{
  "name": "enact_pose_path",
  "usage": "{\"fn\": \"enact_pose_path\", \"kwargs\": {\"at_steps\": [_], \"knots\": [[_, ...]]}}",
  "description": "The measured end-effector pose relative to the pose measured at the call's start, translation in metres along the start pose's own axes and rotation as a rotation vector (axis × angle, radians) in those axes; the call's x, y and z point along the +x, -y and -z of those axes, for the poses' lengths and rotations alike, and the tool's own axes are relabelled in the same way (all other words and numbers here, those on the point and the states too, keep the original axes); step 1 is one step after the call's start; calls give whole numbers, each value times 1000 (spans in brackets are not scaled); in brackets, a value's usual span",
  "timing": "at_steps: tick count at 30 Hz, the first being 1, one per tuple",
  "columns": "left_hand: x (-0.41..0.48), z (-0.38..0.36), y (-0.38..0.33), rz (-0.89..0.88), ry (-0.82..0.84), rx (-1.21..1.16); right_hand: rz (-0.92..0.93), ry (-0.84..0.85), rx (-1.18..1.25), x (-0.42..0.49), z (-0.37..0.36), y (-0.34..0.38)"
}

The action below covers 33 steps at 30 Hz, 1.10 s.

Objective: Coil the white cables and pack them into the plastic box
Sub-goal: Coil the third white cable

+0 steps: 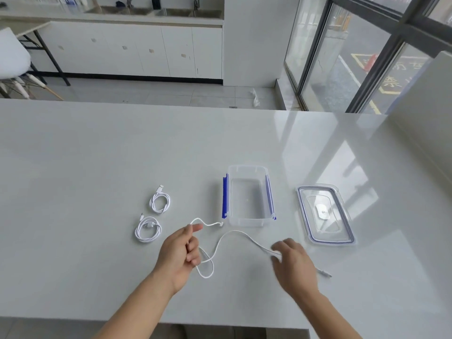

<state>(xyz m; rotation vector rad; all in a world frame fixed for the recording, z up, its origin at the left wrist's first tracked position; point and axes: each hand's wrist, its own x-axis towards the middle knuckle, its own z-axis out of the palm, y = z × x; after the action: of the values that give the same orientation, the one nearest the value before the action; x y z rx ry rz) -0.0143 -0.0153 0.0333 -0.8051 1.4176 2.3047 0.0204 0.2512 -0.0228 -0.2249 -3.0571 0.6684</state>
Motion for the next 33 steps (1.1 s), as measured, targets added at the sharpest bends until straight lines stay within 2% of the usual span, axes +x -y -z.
{"fn": "enact_pose_path", "kwargs": {"at_steps": [1, 4, 6, 8, 13, 17, 20, 28, 33], "knots": [[-4, -10, 1, -3, 41, -19, 47, 45, 203, -3, 2, 24], [-12, -31, -1, -21, 110, -82, -1, 439, 902, -17, 12, 98], [-11, -35, -5, -34, 113, -106, -59, 574, 1071, -19, 14, 119], [-10, -33, -11, -18, 142, -143, -26, 531, 990, -18, 14, 117], [-7, -37, -26, 76, 198, -209, 91, 248, 694, -11, 4, 104], [1, -46, -41, 50, 155, -221, 272, 175, 429, -12, 1, 91], [5, -51, -55, -8, 140, -255, 315, 202, 296, -12, -3, 77], [-4, -59, -69, -65, 252, -102, 189, 239, 389, -3, 12, 65], [-8, -56, -68, -87, 226, 41, 159, 270, 398, 6, 21, 56]]}}
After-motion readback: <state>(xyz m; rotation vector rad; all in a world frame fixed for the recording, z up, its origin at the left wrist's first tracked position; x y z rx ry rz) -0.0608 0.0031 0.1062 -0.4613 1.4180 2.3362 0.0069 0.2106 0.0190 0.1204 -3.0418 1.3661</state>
